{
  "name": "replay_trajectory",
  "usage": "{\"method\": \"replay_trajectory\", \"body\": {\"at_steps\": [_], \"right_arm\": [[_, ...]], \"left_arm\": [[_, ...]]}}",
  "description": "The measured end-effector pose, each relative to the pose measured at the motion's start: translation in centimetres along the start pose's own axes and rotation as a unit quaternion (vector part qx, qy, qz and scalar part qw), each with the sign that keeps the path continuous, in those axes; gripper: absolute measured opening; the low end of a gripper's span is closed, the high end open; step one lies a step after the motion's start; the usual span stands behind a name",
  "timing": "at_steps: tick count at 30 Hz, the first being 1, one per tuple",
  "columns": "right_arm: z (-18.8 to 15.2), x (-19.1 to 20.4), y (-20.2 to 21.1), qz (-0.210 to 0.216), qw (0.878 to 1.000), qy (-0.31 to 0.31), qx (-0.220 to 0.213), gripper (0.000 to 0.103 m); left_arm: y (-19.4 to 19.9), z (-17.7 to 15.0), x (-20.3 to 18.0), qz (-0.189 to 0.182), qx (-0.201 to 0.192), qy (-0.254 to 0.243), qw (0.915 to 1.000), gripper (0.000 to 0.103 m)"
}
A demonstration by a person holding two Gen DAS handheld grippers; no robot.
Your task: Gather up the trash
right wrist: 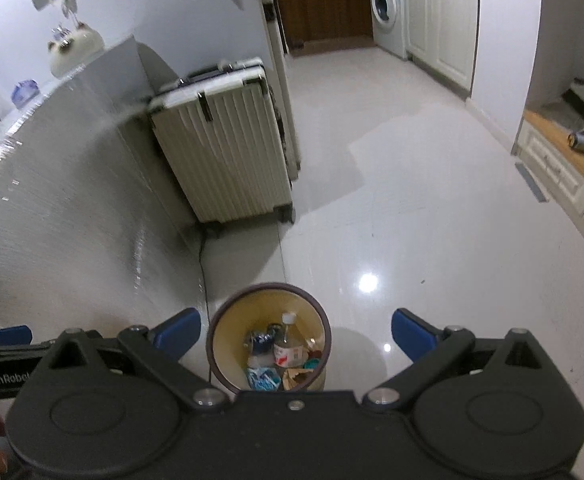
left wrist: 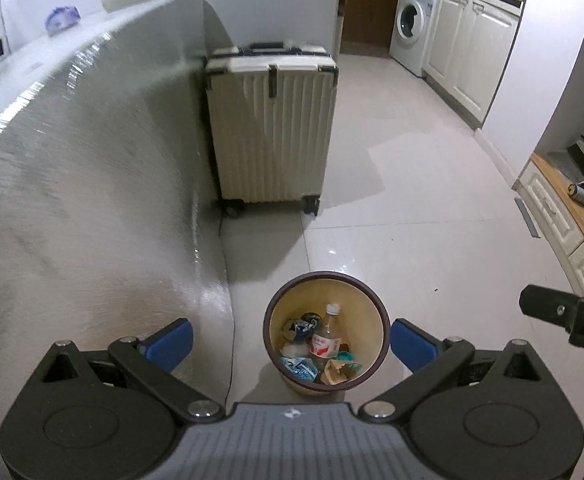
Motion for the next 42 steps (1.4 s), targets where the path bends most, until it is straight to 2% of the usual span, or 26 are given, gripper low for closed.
{"method": "replay_trajectory", "body": {"at_steps": [7, 19, 30, 42], "right_arm": [[-0.2, 1.1, 4.7, 0.005, 1.000, -0.002, -0.024, 0.103], [-1.9, 4.6, 9.5, 0.013, 0.999, 0.019, -0.037, 0.103], [-3.4, 7.4, 13.0, 0.024, 0.998, 0.041, -0.039, 0.103], [-4.3, 9.3, 14.7, 0.010, 0.997, 0.063, -0.048, 0.103]], "left_arm": [[5.6, -0.3, 0.5, 0.003, -0.027, -0.010, 0.9996, 0.103], [13.0, -1.4, 2.5, 0.025, -0.059, -0.012, 0.9979, 0.103], [16.1, -3.0, 5.8, 0.045, -0.067, -0.011, 0.9967, 0.103], [17.1, -4.4, 8.0, 0.043, -0.052, 0.000, 0.9977, 0.103]]}}
Point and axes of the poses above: each gripper's, at about its wrist camera, not at the fingertips, and y roughly against the way its jaws point, x to its left, z to its top, the point moved 7 cm from there along -y, roughly the way its jaws point, and after that the axes turned 10 degrees about -y, right-handed, at the moved point
